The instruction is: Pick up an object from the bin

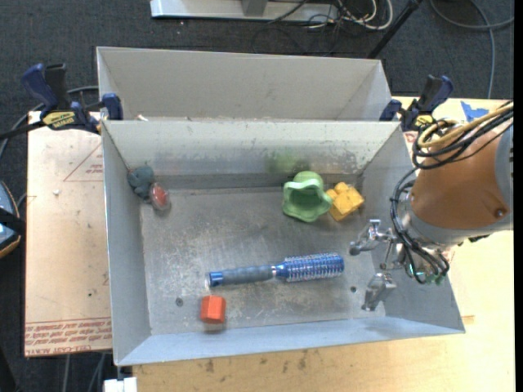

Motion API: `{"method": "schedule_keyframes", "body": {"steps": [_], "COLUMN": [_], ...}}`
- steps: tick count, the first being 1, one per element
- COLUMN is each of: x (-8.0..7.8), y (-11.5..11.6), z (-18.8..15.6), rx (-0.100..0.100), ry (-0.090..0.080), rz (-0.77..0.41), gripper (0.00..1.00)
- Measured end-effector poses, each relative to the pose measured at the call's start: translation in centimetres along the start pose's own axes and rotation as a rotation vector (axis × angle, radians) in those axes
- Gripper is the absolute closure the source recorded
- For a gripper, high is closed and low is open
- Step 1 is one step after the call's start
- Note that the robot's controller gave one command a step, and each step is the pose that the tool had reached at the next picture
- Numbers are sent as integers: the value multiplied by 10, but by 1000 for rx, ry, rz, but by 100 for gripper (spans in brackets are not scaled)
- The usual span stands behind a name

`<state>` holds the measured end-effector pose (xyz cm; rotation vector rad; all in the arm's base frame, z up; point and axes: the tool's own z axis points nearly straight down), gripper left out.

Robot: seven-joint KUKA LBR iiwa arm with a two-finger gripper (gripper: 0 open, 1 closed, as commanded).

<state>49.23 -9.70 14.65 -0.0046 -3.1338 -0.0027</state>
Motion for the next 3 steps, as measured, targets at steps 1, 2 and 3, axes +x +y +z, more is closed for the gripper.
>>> {"method": "schedule_keyframes", "body": {"steps": [1,2,3], "x": [-32,-32,-65], "y": [74,70,-20], "z": [60,57,-110], "rx": [-3,1,8], "ry": [-5,-8,-17], "rz": [-123,-117,-334], "gripper": [0,100,100]}}
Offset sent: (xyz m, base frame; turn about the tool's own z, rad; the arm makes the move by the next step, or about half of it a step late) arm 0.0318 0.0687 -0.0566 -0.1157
